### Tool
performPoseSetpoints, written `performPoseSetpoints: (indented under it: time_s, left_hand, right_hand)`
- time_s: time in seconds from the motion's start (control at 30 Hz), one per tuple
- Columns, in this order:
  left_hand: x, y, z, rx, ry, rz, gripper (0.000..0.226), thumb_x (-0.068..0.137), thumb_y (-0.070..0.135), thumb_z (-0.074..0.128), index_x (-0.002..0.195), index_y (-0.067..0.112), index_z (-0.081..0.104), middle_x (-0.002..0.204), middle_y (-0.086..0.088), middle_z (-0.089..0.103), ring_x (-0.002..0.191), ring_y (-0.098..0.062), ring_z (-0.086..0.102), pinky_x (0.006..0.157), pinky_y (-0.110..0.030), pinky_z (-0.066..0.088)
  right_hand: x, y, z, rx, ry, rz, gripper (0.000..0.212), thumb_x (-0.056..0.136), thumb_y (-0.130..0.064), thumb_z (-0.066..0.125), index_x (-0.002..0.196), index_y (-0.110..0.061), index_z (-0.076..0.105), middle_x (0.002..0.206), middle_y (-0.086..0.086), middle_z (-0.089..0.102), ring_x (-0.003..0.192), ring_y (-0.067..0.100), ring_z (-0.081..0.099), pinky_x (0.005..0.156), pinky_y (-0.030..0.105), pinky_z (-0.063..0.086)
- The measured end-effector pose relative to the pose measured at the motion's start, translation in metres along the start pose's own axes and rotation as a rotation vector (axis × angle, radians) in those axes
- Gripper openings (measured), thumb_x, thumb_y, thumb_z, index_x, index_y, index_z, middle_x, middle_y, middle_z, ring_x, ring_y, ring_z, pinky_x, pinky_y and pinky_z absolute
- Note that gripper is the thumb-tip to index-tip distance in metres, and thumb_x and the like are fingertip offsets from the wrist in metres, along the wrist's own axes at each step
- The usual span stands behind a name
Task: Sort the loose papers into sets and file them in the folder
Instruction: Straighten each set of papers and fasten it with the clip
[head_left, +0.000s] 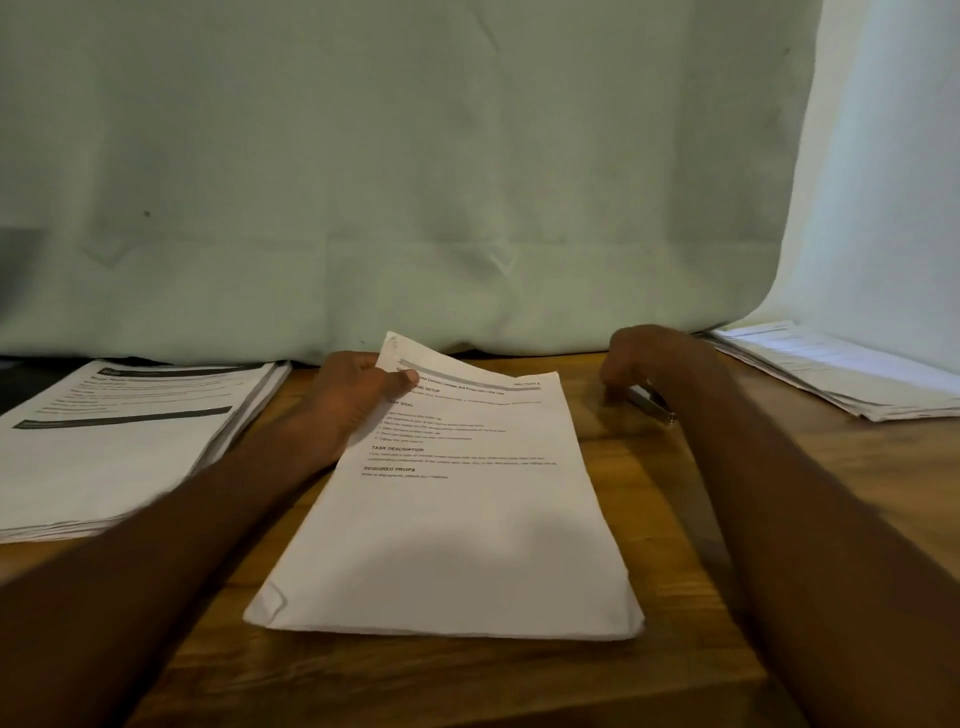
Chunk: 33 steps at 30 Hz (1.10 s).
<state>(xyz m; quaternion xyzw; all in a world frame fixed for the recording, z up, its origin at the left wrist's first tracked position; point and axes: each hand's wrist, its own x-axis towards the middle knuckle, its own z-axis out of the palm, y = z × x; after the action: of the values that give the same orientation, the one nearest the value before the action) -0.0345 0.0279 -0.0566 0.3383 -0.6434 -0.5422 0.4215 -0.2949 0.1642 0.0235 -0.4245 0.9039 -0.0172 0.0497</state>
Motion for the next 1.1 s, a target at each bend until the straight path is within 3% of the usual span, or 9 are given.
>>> performPoseSetpoints:
  time_s: [0.13,0.27,0.43,0.53,0.7,0.8,0.9,0.97,1.1]
  left_hand:
    - [-0.004,0.004,0.002,0.059,0.011,0.006,0.006,0.093,0.009,0.071,0.096,0.005,0.074,0.087,-0.007,0.079,0.075,-0.021,0.078,0.057,-0.024,0.058]
    - [-0.009,0.008,0.003,0.006,-0.008,-0.013,0.017,0.092,0.008,0.072,0.106,-0.001,0.073,0.103,-0.017,0.077,0.093,-0.034,0.076,0.085,-0.041,0.060]
    - [-0.016,0.013,0.001,-0.001,-0.048,0.000,0.017,0.093,0.010,0.071,0.108,0.003,0.074,0.101,-0.013,0.079,0.093,-0.030,0.077,0.076,-0.035,0.060]
    - [-0.011,0.010,0.003,-0.007,-0.103,0.029,0.019,0.094,0.009,0.069,0.111,0.003,0.073,0.104,-0.013,0.078,0.095,-0.028,0.076,0.077,-0.034,0.061]
    - [-0.008,0.008,0.012,-0.021,-0.163,0.051,0.021,0.093,0.002,0.068,0.113,-0.002,0.073,0.107,-0.019,0.076,0.100,-0.036,0.074,0.095,-0.048,0.057]
    - [-0.006,0.007,0.013,-0.001,-0.155,0.083,0.019,0.093,0.000,0.067,0.111,-0.002,0.073,0.104,-0.015,0.078,0.097,-0.029,0.076,0.087,-0.039,0.059]
    - [-0.004,0.005,0.014,0.047,-0.145,0.139,0.016,0.090,0.003,0.071,0.106,0.002,0.076,0.098,-0.007,0.079,0.091,-0.018,0.075,0.080,-0.027,0.054]
    - [-0.003,0.003,0.013,0.099,-0.145,0.164,0.018,0.091,0.008,0.072,0.108,0.007,0.077,0.103,-0.005,0.079,0.096,-0.017,0.074,0.087,-0.031,0.053]
    - [-0.003,0.001,0.012,0.149,-0.186,0.195,0.020,0.097,0.018,0.068,0.116,0.012,0.074,0.109,-0.002,0.078,0.103,-0.017,0.073,0.091,-0.036,0.053]
  right_hand:
    - [0.005,-0.001,0.018,0.110,0.189,-0.046,0.022,0.087,-0.014,0.073,0.100,-0.008,0.057,0.104,0.013,0.062,0.091,0.030,0.058,0.076,0.036,0.050]
    - [0.016,-0.009,0.030,0.318,0.336,-0.148,0.027,0.091,-0.023,0.070,0.107,-0.010,0.053,0.102,0.009,0.057,0.094,0.028,0.056,0.077,0.037,0.051]
    - [0.022,-0.035,0.023,1.025,0.295,-0.384,0.025,0.098,-0.020,0.062,0.123,-0.019,0.062,0.112,0.013,0.070,0.089,0.027,0.073,0.085,0.040,0.062]
    - [0.008,-0.056,0.022,0.993,0.358,-0.593,0.027,0.102,-0.020,0.057,0.129,-0.026,0.060,0.105,0.005,0.071,0.084,0.020,0.070,0.071,0.023,0.055]
    - [-0.017,-0.073,0.018,0.872,0.425,-0.880,0.030,0.107,-0.018,0.048,0.133,-0.022,0.062,0.108,-0.001,0.070,0.097,0.008,0.067,0.081,0.029,0.052]
    - [-0.025,-0.074,0.014,0.915,0.349,-0.875,0.026,0.103,-0.027,0.057,0.128,-0.024,0.063,0.110,0.007,0.071,0.101,0.021,0.065,0.089,0.035,0.052]
    - [-0.018,-0.075,0.020,0.754,0.305,-0.813,0.029,0.093,-0.034,0.072,0.118,-0.021,0.071,0.106,0.001,0.073,0.097,0.014,0.067,0.087,0.029,0.052]
    - [-0.010,-0.077,0.026,0.708,0.311,-0.786,0.014,0.089,-0.031,0.075,0.102,-0.025,0.078,0.092,-0.007,0.074,0.087,0.006,0.067,0.082,0.024,0.048]
    - [0.000,-0.081,0.036,0.629,0.366,-0.769,0.018,0.090,-0.032,0.073,0.108,-0.028,0.077,0.097,-0.007,0.075,0.092,0.011,0.068,0.089,0.031,0.053]
